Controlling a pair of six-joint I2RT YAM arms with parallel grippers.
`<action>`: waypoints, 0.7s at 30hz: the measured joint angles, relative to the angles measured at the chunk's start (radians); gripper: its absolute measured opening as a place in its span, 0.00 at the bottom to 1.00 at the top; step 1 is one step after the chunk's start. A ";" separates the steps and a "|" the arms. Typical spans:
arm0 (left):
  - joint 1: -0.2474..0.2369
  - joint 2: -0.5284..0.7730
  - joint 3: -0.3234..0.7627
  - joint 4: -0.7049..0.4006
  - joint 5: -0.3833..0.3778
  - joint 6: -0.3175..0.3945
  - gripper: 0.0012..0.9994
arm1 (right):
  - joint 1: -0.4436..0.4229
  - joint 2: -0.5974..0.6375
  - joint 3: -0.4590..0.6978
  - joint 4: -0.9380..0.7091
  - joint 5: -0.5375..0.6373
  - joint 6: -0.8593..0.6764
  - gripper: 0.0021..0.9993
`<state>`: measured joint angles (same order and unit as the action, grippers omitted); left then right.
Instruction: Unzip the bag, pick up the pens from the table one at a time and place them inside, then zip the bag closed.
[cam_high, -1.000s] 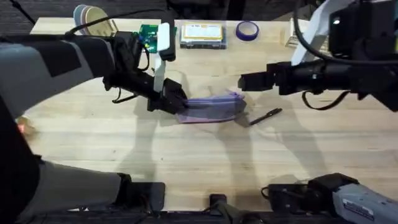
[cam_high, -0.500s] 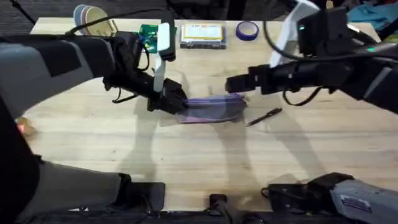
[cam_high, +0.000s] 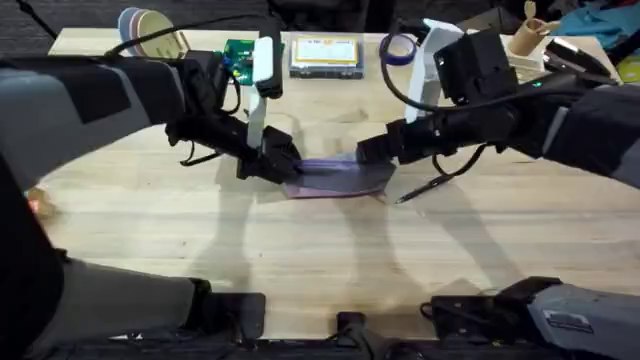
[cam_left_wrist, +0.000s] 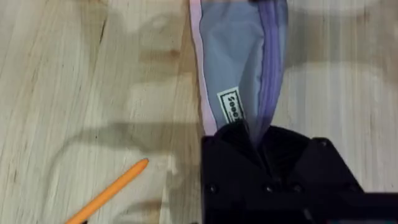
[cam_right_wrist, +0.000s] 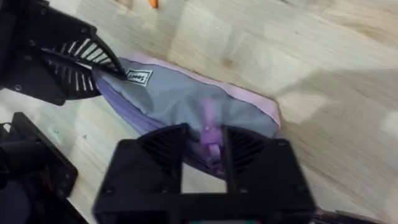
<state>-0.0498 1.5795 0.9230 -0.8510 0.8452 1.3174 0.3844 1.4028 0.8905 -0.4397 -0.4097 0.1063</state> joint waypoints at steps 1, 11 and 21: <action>0.000 0.000 0.000 -0.001 0.000 0.000 0.04 | 0.000 0.000 0.000 0.000 0.002 0.000 0.32; 0.000 0.000 0.000 -0.001 0.000 0.000 0.04 | 0.001 0.000 0.003 -0.002 0.002 -0.002 0.03; 0.004 0.000 0.000 -0.001 -0.001 0.000 0.04 | 0.006 -0.024 0.059 -0.030 0.006 -0.003 0.03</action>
<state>-0.0460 1.5791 0.9230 -0.8516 0.8444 1.3174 0.3901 1.3786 0.9497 -0.4695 -0.4034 0.1036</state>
